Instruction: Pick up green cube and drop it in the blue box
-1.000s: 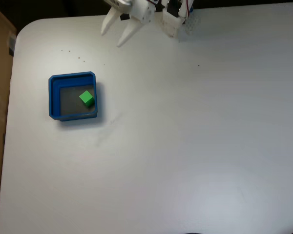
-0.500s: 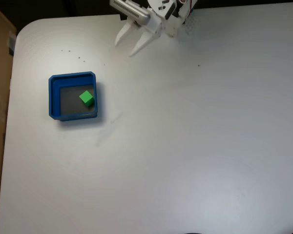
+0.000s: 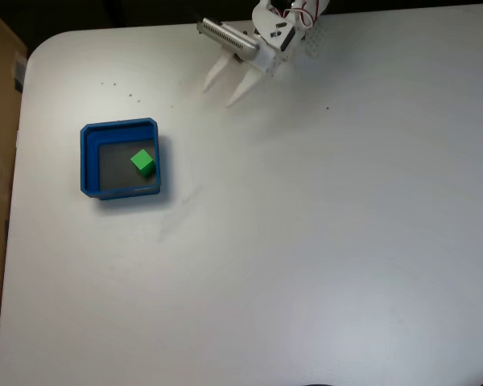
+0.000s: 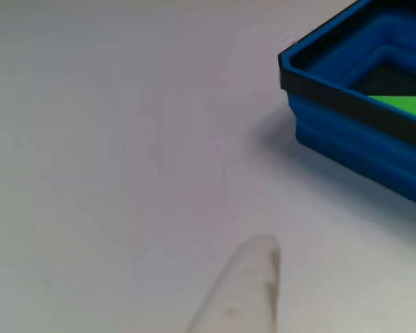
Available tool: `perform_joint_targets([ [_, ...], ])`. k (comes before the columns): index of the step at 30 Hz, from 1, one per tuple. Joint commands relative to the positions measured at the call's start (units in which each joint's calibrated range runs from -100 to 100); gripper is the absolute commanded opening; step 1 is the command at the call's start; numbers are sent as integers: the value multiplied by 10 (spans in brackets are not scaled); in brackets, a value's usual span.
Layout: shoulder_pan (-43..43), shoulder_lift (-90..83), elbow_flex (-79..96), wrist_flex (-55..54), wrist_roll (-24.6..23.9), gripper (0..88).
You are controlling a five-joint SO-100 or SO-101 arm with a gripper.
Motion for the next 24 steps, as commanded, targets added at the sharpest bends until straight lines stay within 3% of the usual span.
perform_joint_targets([
  [1, -10, -20, 4, -11, -2, 250],
  [24, -299, -19, 4, -9, 0, 250],
])
